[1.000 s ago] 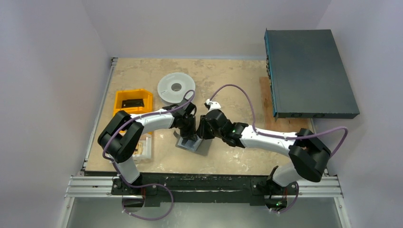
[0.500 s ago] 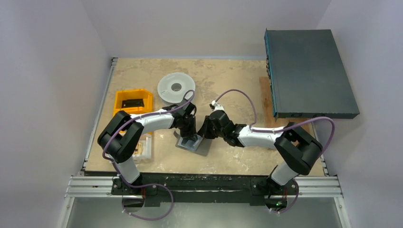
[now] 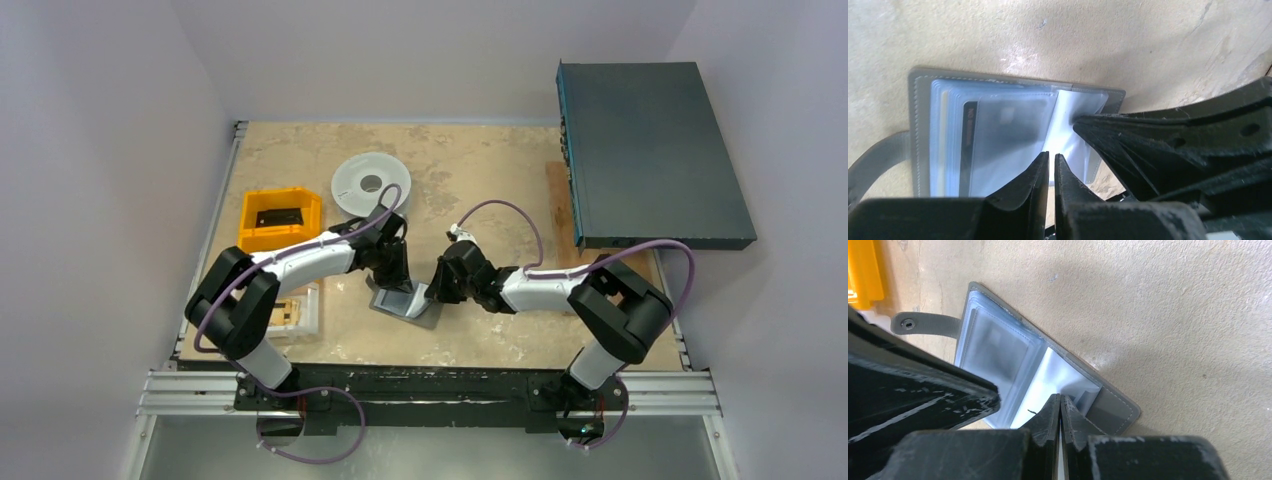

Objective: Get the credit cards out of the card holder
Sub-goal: Open the card holder at the center of the board.

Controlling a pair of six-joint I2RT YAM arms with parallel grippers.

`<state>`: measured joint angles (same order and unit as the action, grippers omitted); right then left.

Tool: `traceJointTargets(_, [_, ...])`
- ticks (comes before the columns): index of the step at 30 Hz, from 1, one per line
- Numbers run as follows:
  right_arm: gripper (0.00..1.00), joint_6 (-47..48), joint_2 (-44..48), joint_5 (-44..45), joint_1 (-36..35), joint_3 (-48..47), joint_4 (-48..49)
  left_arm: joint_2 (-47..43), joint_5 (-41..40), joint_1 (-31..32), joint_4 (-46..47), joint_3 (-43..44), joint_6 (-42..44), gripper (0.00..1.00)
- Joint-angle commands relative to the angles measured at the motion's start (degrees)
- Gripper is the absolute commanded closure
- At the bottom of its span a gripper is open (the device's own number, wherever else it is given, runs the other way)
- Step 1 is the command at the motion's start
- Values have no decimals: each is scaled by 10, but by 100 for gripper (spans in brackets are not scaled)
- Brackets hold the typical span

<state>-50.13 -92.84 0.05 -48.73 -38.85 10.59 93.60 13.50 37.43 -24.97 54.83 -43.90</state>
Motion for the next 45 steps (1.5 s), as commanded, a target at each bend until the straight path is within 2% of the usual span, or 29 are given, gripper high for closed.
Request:
traceJointTargets(1, [100, 7, -23, 2, 3, 18, -30, -53, -34, -9, -28, -11, 20, 90])
traceJointTargets(9, [100, 12, -47, 2, 6, 11, -25, -70, -104, -28, -65, -33, 51, 88])
traceJointTargets(22, [100, 19, -50, -12, 7, 10, -24, -10, -92, -15, -38, -34, 51, 93])
traceJointTargets(36, [62, 19, -17, -32, 8, 24, 1, 21, -85, 15, -35, -10, 26, 95])
traceJointTargets(45, [50, 17, -6, -29, 7, 14, -7, 21, -62, 23, -24, -8, 21, 96])
